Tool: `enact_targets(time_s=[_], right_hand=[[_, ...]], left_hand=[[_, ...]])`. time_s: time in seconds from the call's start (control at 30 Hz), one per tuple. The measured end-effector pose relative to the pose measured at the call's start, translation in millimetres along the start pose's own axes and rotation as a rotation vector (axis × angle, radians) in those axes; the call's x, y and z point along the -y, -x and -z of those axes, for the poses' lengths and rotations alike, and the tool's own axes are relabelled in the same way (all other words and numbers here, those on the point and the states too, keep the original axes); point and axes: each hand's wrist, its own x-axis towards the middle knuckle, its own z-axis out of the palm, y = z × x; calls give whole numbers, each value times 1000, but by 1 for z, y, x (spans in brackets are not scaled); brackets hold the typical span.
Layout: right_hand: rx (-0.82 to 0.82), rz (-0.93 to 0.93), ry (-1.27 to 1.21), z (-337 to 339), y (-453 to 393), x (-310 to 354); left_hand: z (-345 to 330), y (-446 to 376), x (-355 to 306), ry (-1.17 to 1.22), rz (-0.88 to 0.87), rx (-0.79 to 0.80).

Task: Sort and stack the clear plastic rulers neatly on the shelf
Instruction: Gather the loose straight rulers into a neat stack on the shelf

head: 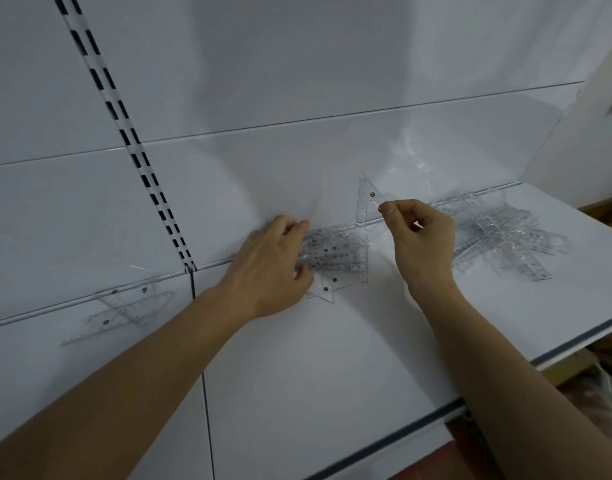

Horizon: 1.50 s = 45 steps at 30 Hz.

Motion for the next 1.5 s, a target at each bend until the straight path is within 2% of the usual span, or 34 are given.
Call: enact_targets(time_s=[0.13,0.23,0.47,0.6,0.7,0.8,0.97,1.1,1.23,1.5], right_hand=[[27,77,45,-1,8,6],[121,219,125,-12,26,22],[485,915,441,-93,78,65],[544,1108,548,-156,109,66],[691,1113,577,-177,122,53],[857,995,637,-170,134,47],[897,842,701,-143,156,61],[988,830,757,-148,198,94],[1148,817,808,-194,266,137],[1294,946,619,-342,441,218]], left_hand=[[24,54,15,51,67,-73],[44,99,50,61,165,-133],[67,182,125,-98,524,-98],[72,227,131,-121,667,-37],[73,252,133,-115,678,1],[79,276,139,-101,664,7],[94,316,160,-138,676,9],[115,362,187,-170,682,4],[147,426,214,-146,697,-15],[225,605,282,-205,720,-70]])
